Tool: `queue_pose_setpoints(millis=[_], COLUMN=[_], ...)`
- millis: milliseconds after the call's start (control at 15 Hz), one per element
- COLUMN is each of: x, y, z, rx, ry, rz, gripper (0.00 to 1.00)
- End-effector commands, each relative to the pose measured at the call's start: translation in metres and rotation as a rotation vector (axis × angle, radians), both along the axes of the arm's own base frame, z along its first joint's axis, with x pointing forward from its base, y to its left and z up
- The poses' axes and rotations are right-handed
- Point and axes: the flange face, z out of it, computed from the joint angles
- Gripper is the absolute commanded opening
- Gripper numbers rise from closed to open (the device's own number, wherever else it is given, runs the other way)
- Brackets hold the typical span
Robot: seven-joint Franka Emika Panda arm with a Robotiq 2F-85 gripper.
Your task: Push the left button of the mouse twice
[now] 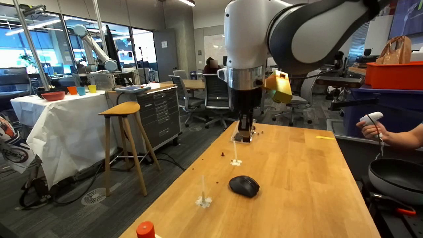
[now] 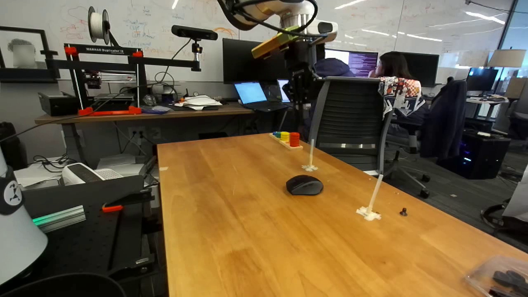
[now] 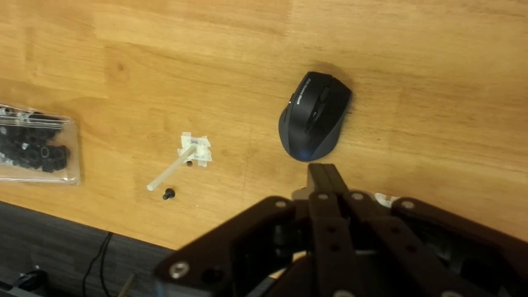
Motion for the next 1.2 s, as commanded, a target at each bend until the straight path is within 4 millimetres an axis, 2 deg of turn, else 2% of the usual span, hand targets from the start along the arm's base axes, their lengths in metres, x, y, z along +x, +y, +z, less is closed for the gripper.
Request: queue_pose_setpoints(millis=[0,333,667,733,933,1133], x=[-0.024,-0.045,-0.068,-0.053,-0.06,-0.062], y=[-0.007,-0.009,-0.023,-0.015,-0.021,-0.021], z=[0.035,0.059,0.075,0.062,0.07,0.068], rx=[0.13,0.247,0.2,0.213,0.211,0.21], ry=[0.011,0.052,0.095,0.093,0.096,0.099], rz=[0.013,-0.001,-0.054,-0.032,-0.043,-0.044], gripper=[0.0,0.0,0.0,0.01,0.01,0.01])
